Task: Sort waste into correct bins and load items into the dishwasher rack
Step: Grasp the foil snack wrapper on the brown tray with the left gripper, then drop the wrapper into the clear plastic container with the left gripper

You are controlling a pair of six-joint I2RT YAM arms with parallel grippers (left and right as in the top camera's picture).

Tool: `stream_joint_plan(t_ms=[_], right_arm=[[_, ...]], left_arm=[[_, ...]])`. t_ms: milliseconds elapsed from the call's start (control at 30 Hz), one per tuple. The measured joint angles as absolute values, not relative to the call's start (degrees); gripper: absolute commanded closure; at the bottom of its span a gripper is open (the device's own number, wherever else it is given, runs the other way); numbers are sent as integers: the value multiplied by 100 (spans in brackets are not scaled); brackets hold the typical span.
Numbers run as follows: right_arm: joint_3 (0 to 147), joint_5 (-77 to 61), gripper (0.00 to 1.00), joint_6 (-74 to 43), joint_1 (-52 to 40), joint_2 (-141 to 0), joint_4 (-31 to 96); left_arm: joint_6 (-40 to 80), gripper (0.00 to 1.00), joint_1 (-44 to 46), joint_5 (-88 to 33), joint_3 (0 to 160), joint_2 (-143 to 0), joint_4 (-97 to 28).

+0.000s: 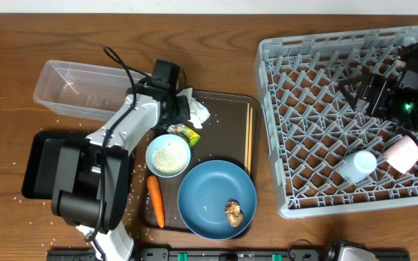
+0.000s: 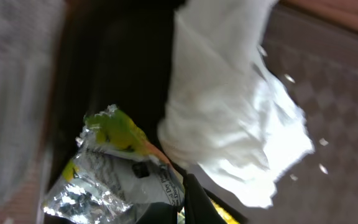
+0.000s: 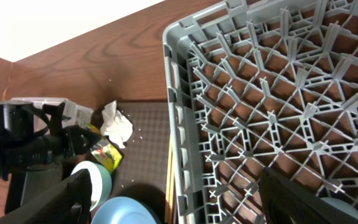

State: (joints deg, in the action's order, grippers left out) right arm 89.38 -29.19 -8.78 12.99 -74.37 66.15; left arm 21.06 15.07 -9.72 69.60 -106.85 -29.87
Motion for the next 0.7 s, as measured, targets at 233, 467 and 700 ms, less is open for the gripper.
stream_joint_plan(t_ms=[233,467,700], right_arm=[[8938,-2864,21,-878,1299,-7437,6615],[8938,-2814,21,-878,1299,-7437,6615],[8938,-2753,21,-878,1299,-7437,6617]], left_arm=[[2121,94,1594,-1186,6960,-9782,-3376],[2121,94,1579,-622,7032,-8757,-3553],[2239,94,1087,-56,7037,-8729,-3114]])
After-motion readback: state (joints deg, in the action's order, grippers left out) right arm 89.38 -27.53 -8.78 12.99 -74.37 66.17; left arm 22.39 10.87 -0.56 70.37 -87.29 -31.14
